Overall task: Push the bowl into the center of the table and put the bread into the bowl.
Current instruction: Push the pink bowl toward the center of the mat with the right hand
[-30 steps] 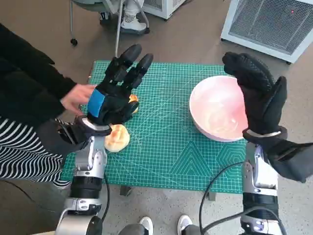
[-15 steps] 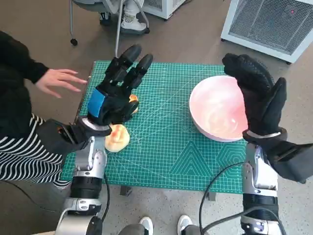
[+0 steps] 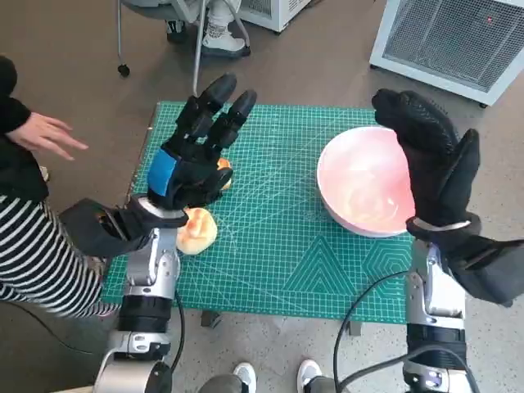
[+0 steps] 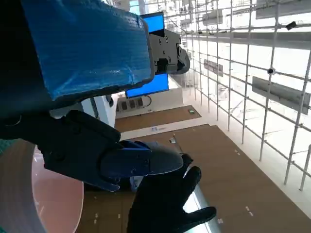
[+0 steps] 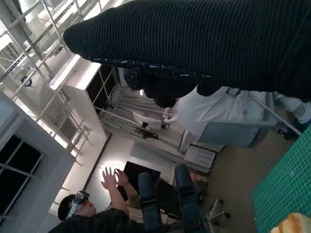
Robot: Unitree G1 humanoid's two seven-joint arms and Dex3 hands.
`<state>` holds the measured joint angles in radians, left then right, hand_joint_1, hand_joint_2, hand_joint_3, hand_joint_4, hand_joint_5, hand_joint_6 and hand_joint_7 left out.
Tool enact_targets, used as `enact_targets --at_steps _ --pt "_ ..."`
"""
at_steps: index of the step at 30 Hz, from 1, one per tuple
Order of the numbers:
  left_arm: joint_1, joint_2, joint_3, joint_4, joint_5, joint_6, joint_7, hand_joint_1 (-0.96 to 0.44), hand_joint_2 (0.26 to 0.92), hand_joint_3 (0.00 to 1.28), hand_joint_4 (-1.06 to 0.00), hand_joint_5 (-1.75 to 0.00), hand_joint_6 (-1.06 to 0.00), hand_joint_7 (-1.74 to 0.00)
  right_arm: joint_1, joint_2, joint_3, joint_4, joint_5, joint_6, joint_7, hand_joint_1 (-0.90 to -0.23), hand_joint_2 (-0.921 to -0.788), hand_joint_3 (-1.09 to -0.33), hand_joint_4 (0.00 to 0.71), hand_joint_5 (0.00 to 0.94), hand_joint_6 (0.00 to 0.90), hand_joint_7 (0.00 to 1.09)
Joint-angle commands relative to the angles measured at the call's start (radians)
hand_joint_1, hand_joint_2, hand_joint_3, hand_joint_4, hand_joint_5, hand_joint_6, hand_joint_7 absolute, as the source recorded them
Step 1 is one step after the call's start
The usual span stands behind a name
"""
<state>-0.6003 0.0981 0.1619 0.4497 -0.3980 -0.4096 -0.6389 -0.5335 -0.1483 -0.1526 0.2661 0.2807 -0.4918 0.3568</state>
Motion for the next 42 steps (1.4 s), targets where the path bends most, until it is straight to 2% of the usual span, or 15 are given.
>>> enact_targets --at_steps 1,22,31,35,39,41,42 --pt "0.013 -0.005 -0.005 -0.025 0.002 0.000 0.007 -0.66 0.921 0.36 -0.15 -0.02 0.00 -0.41 0.025 0.001 -0.001 0.004 0.003 0.017 0.000 -0.742 -0.921 -0.663 0.180 0.002 0.074 0.46" --pt "0.009 0.012 0.001 -0.026 0.002 0.002 -0.005 -0.65 0.921 0.36 -0.15 -0.02 0.00 -0.44 0.031 0.006 0.001 0.014 -0.004 0.006 -0.002 -0.738 -0.921 -0.662 0.173 0.000 0.079 0.46" --pt "0.001 0.019 0.006 -0.008 -0.001 -0.009 -0.013 -0.65 0.921 0.36 -0.14 -0.01 0.00 -0.41 0.027 -0.004 -0.008 0.022 0.001 0.006 0.000 -0.736 -0.921 -0.662 0.169 0.000 0.082 0.46" --pt "-0.001 0.016 0.006 -0.003 -0.001 -0.015 -0.017 -0.64 0.921 0.36 -0.14 -0.01 0.00 -0.41 0.027 -0.024 -0.029 0.028 0.012 0.000 0.007 -0.738 -0.921 -0.663 0.167 0.000 0.080 0.46" --pt "0.000 0.016 0.006 -0.005 0.004 -0.020 -0.012 -0.64 0.921 0.36 -0.14 -0.01 0.00 -0.42 0.021 -0.061 -0.077 0.076 0.018 -0.033 0.012 -0.734 -0.921 -0.665 0.165 0.000 0.078 0.46" --pt "0.000 0.015 0.006 -0.007 0.005 -0.022 -0.010 -0.64 0.921 0.36 -0.14 -0.01 0.00 -0.41 0.013 -0.081 -0.106 0.120 0.004 -0.067 -0.005 -0.729 -0.921 -0.674 0.162 0.000 0.073 0.46" --pt "0.001 0.015 0.006 -0.008 0.005 -0.022 -0.010 -0.65 0.921 0.36 -0.14 -0.01 0.00 -0.41 0.008 -0.091 -0.121 0.147 -0.014 -0.090 -0.027 -0.728 -0.921 -0.678 0.162 0.000 0.072 0.46"
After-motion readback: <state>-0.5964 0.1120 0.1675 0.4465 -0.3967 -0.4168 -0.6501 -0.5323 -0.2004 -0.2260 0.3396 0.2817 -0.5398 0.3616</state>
